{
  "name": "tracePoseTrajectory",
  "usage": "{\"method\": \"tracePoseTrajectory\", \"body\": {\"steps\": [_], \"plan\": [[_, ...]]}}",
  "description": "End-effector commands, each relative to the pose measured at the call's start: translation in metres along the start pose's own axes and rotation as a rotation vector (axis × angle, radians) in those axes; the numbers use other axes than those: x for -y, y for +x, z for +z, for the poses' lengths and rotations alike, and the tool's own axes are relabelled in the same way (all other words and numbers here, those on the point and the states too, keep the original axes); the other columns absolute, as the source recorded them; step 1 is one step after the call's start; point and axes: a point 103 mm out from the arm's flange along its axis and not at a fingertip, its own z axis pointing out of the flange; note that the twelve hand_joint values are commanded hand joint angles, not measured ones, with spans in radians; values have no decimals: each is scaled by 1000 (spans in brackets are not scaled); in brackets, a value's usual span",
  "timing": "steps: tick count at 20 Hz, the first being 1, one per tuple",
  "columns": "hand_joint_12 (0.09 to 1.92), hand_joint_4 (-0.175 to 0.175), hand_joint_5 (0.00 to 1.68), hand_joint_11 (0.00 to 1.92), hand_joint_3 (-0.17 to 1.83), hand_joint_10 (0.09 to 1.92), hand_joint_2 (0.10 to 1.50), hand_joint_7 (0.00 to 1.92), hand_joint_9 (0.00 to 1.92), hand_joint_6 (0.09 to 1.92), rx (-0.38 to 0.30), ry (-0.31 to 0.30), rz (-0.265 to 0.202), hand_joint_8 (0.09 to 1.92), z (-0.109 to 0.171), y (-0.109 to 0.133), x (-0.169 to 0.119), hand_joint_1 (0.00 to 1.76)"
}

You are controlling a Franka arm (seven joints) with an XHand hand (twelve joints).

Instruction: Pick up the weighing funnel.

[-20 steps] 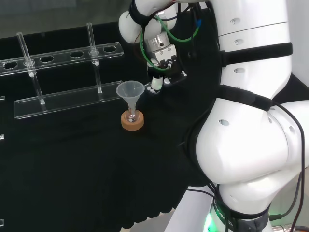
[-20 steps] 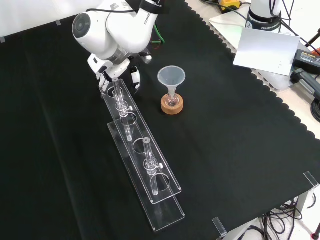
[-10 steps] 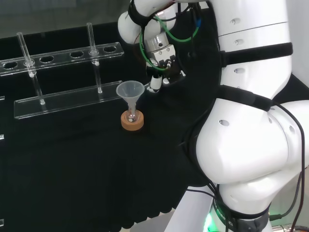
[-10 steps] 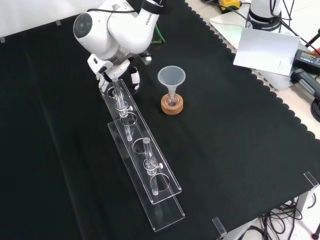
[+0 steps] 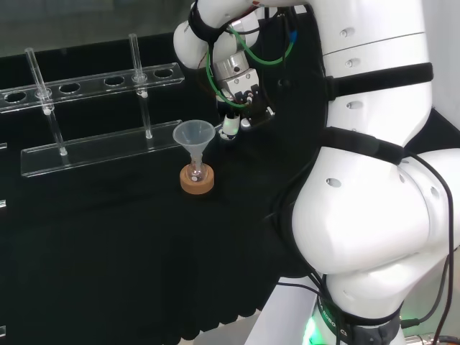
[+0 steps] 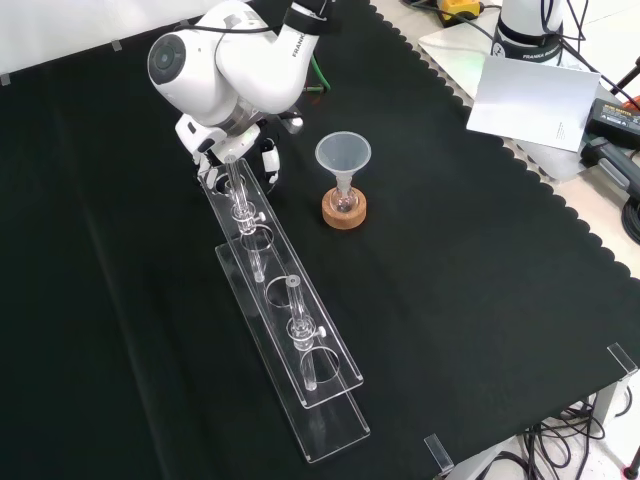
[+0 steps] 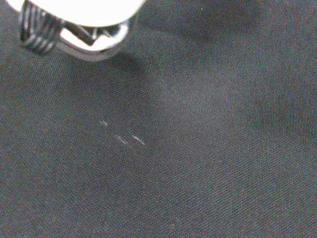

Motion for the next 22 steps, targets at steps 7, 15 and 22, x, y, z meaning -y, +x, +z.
{"method": "tracePoseTrajectory", "body": {"steps": [7,15,22], "plan": [[1180,13,695,687,632,453,572,499,836,646,1,-5,-1,663,1,1,-5,1004],[1162,11,691,709,633,448,583,505,846,672,-1,0,1,668,2,1,-6,1004],[1158,11,698,714,635,446,587,507,850,681,-9,3,0,669,3,1,-6,1004]]}}
